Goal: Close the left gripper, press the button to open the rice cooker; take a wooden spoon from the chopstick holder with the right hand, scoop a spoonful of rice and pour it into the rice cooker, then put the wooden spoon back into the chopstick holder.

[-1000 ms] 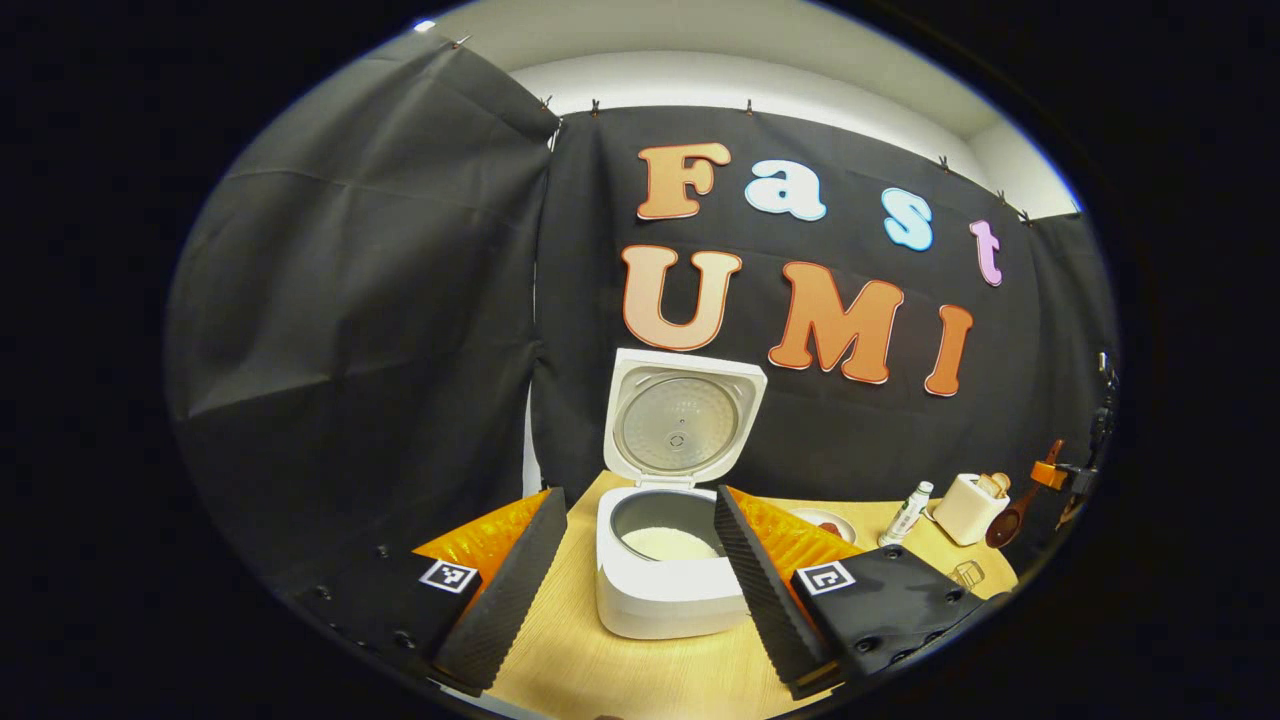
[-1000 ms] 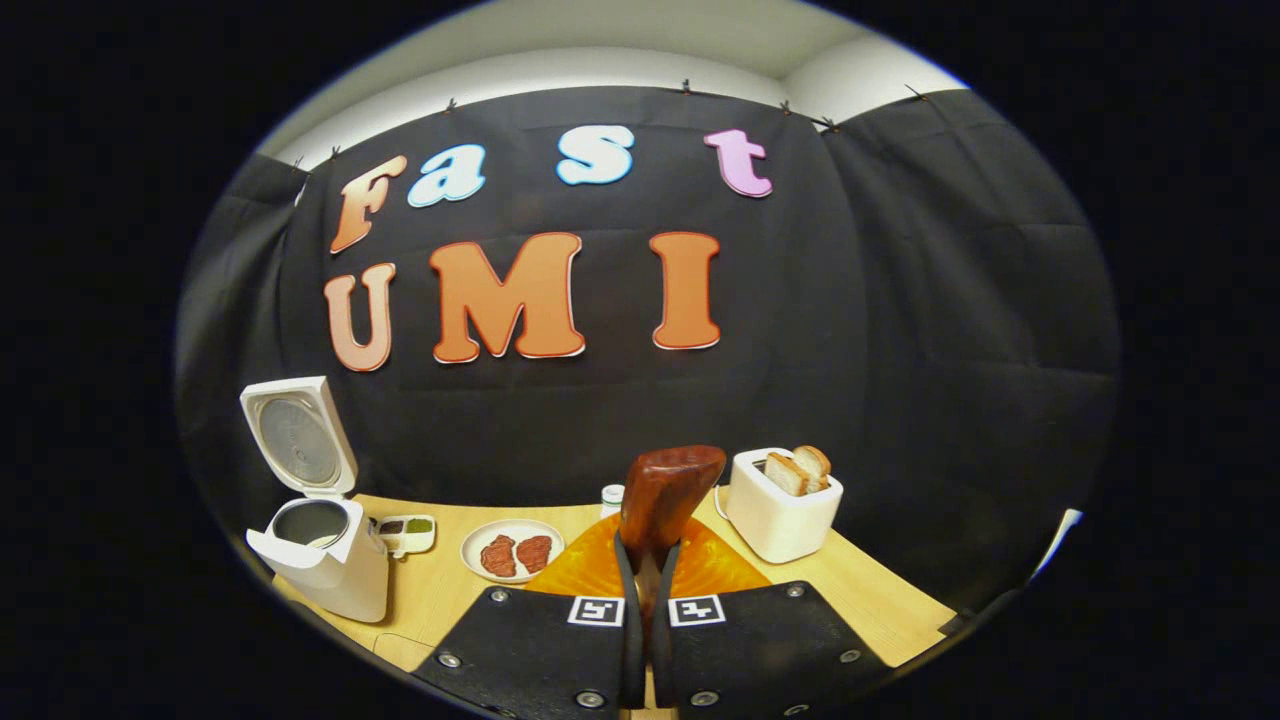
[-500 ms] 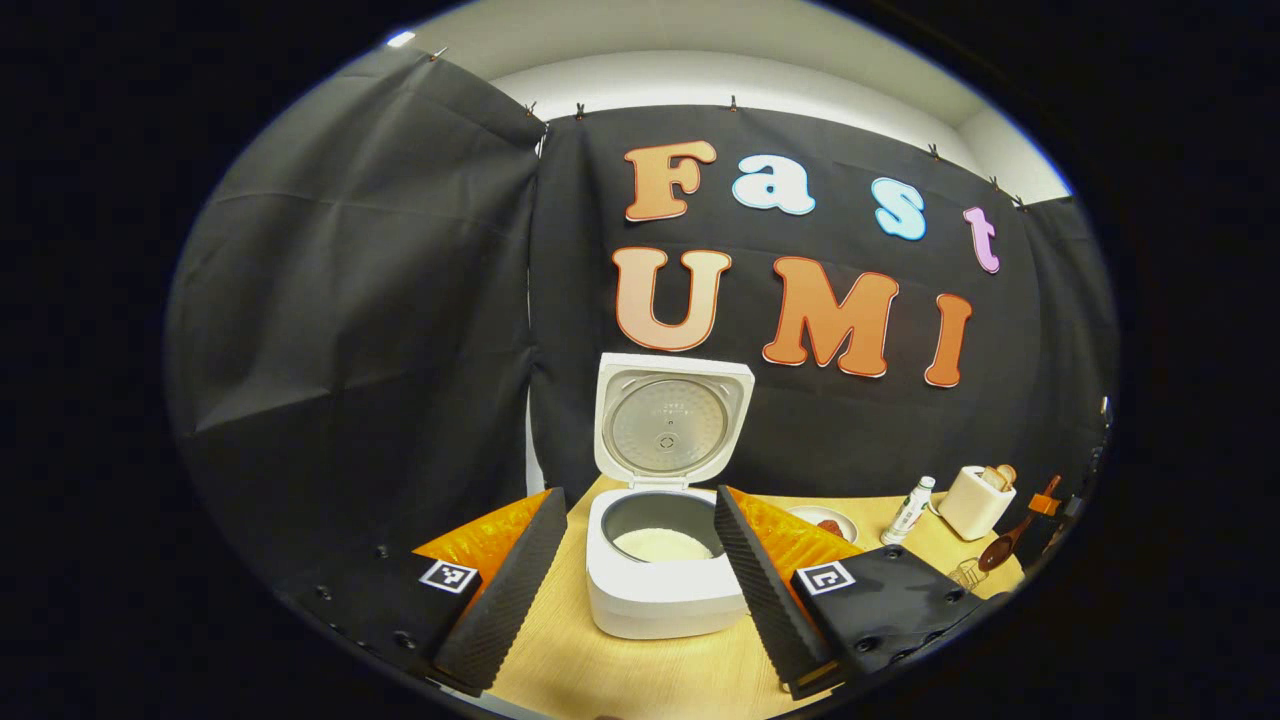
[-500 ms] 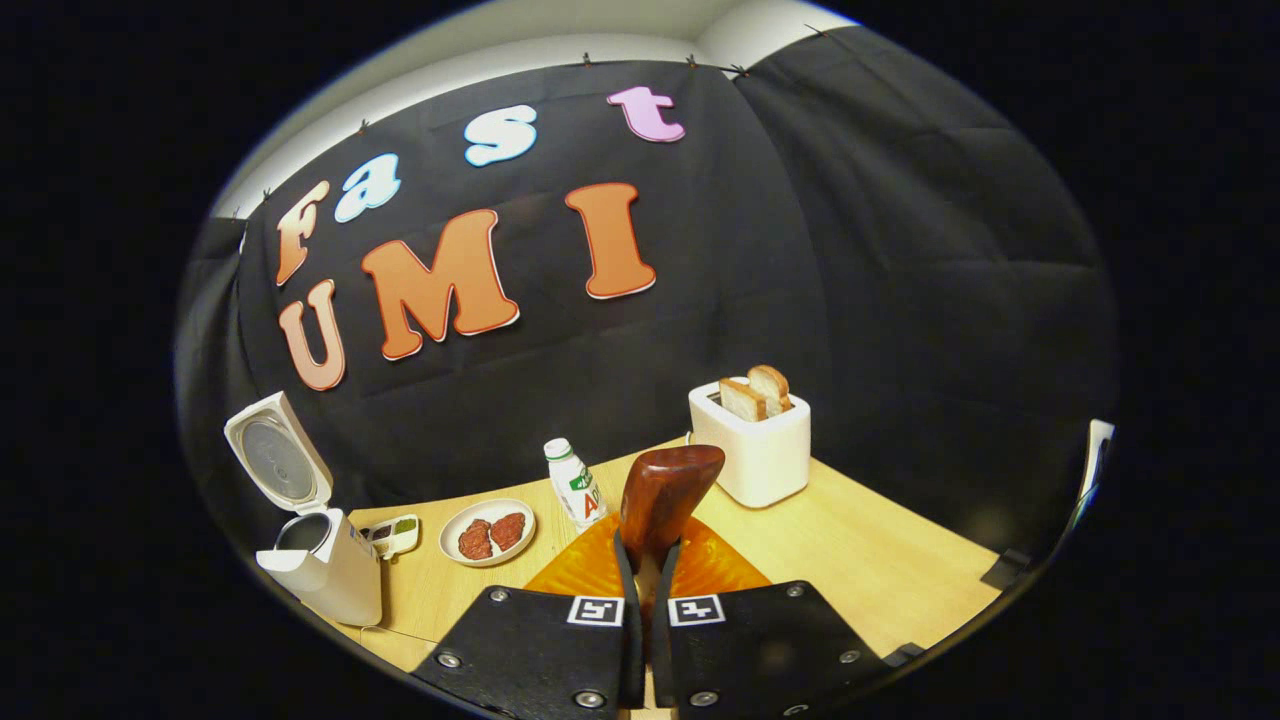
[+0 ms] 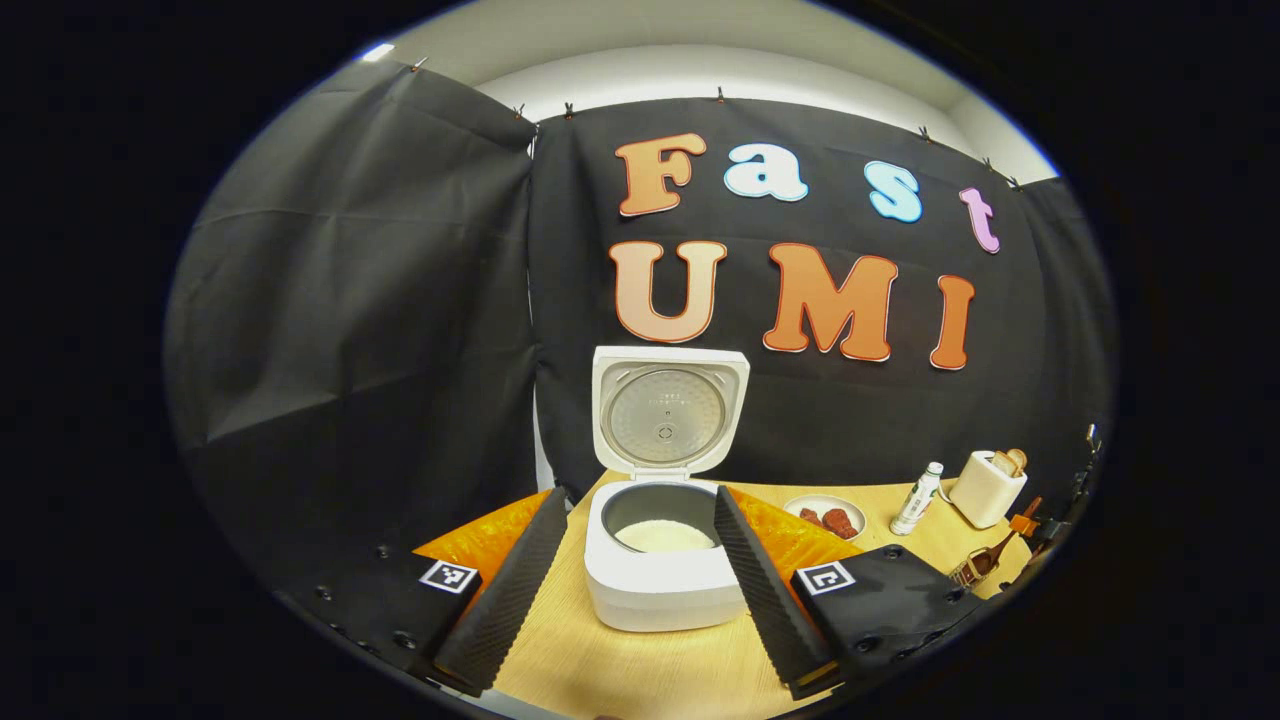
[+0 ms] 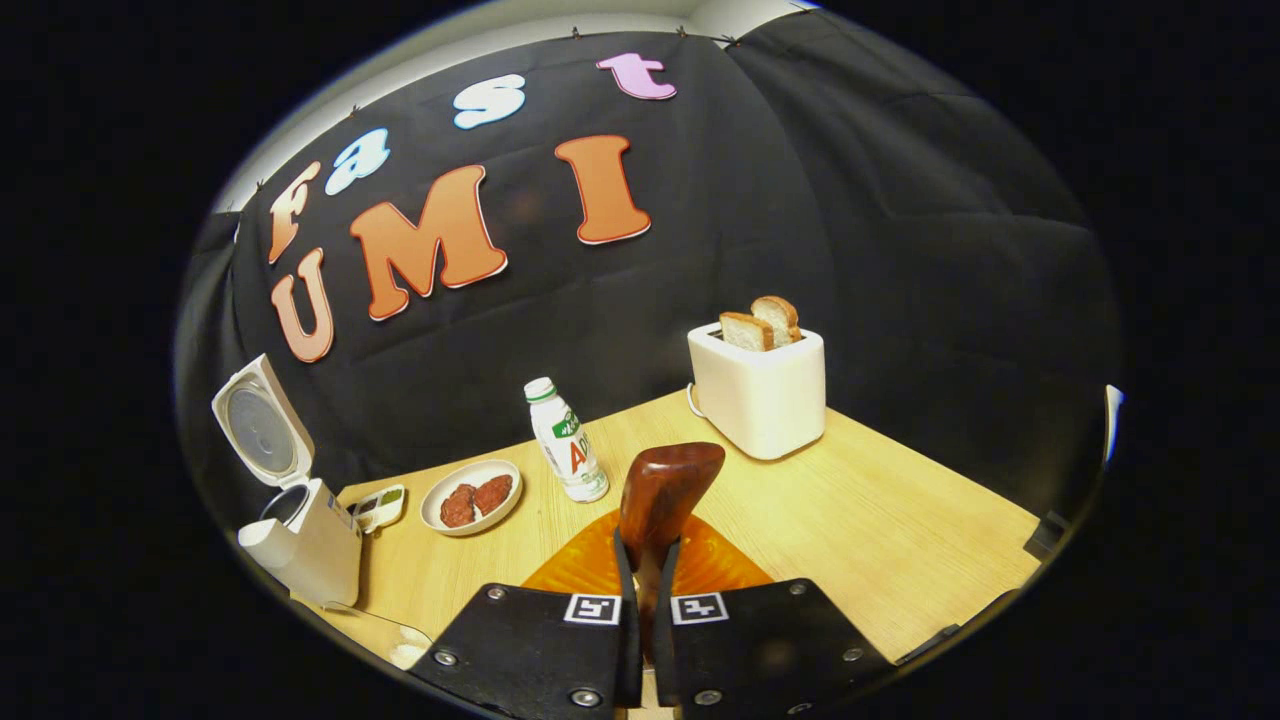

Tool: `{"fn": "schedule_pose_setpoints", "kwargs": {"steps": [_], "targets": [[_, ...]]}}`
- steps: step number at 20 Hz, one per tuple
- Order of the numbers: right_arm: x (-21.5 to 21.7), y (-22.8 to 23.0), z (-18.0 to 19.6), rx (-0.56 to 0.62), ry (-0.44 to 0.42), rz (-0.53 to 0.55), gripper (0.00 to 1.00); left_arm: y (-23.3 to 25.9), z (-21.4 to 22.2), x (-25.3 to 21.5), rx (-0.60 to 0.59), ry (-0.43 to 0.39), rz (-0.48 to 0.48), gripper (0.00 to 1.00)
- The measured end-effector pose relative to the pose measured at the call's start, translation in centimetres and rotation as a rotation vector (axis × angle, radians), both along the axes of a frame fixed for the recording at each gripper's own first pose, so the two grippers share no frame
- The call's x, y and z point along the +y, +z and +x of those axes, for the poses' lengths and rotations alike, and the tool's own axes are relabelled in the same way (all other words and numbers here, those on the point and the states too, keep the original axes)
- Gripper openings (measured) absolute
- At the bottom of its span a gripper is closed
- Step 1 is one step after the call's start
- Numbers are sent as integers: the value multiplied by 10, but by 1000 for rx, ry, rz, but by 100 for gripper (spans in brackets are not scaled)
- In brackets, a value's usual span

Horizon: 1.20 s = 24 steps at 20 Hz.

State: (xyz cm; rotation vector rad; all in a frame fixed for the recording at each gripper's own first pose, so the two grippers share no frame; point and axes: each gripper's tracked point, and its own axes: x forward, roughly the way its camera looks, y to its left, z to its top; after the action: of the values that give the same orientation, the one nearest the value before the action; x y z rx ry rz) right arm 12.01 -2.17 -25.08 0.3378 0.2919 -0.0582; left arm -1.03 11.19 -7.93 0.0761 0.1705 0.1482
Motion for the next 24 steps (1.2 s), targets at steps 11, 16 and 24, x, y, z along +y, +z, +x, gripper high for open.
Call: {"fn": "schedule_pose_setpoints", "kwargs": {"steps": [11, 16, 24], "targets": [[-36, -11, 2, 39, -49, 19, 33, -3, -7, 3, 12, 5, -14, 100], [-61, -7, -4, 70, -100, -42, 94, -2, -5, 2, 7, -7, -19, 100], [-75, 66, -15, 7, -122, -178, 95, 10, -4, -1, -7, -36, -33, 100]]}}
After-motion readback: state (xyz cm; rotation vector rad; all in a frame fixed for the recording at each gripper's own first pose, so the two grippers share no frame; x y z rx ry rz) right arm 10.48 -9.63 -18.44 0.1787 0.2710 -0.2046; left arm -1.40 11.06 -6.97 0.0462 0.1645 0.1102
